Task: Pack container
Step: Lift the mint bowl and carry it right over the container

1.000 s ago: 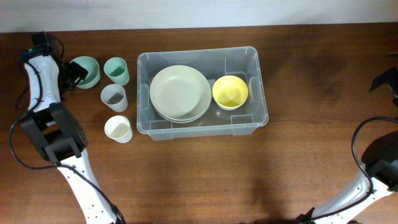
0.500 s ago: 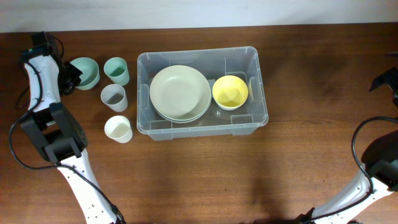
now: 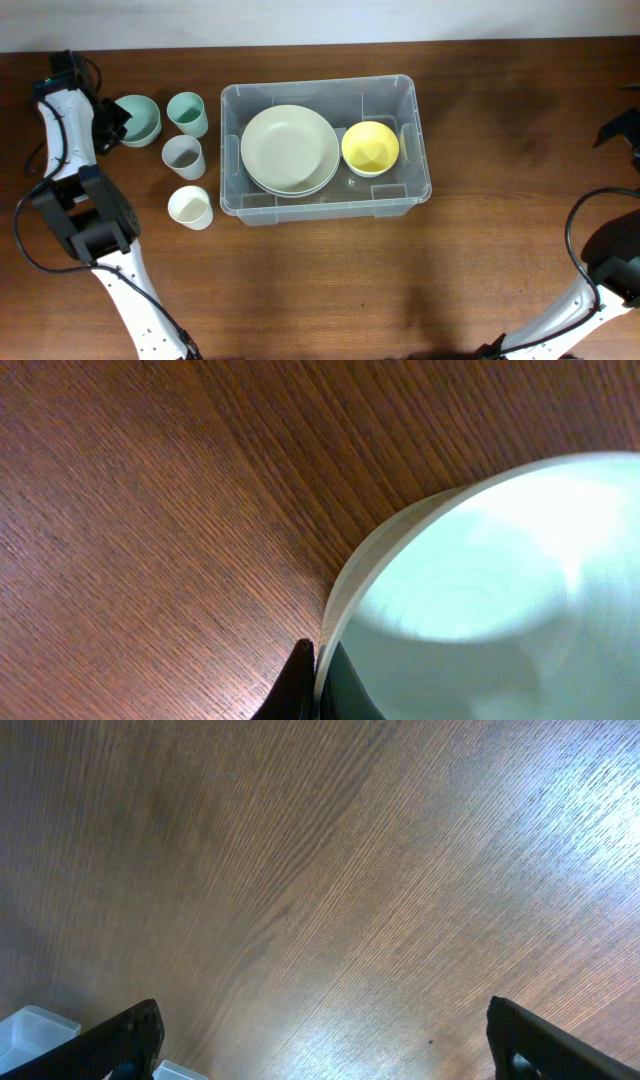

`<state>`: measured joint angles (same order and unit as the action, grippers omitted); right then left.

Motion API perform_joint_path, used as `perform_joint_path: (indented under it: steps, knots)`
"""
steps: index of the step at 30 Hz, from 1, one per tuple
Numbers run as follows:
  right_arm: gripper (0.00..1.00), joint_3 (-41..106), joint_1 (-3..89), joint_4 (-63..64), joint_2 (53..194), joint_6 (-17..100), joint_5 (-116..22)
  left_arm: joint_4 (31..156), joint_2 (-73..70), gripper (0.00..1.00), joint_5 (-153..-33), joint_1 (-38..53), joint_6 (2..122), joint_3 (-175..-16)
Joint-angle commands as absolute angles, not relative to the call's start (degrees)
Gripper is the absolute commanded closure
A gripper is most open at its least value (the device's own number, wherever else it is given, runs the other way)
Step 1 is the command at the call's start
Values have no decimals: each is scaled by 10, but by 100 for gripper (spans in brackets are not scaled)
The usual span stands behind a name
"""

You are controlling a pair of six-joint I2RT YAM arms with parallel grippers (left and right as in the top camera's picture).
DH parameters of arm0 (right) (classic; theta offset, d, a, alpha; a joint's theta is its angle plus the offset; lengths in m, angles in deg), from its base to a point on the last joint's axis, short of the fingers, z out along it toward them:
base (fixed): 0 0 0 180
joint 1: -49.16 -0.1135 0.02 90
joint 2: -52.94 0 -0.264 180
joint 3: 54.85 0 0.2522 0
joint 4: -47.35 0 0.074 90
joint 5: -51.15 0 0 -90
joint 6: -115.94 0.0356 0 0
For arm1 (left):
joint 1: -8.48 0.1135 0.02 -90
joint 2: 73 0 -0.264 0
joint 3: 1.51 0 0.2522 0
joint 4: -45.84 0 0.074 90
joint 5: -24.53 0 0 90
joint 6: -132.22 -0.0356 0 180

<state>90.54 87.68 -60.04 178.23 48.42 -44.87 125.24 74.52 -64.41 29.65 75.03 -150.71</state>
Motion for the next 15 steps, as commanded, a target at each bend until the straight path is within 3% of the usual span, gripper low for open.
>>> perform_joint_path:
  steps: [1, 10, 15]
  knots:
    - [1, 903, 874, -600, 1771, 489, -446, 1254, 753, 99, -628, 322, 748, -1512]
    - [1, 903, 874, -600, 1771, 489, -446, 1339, 753, 99, -634, 382, 734, -1676]
    - [1, 903, 874, -600, 1771, 489, -446, 1390, 753, 99, -714, 394, 734, -1817]
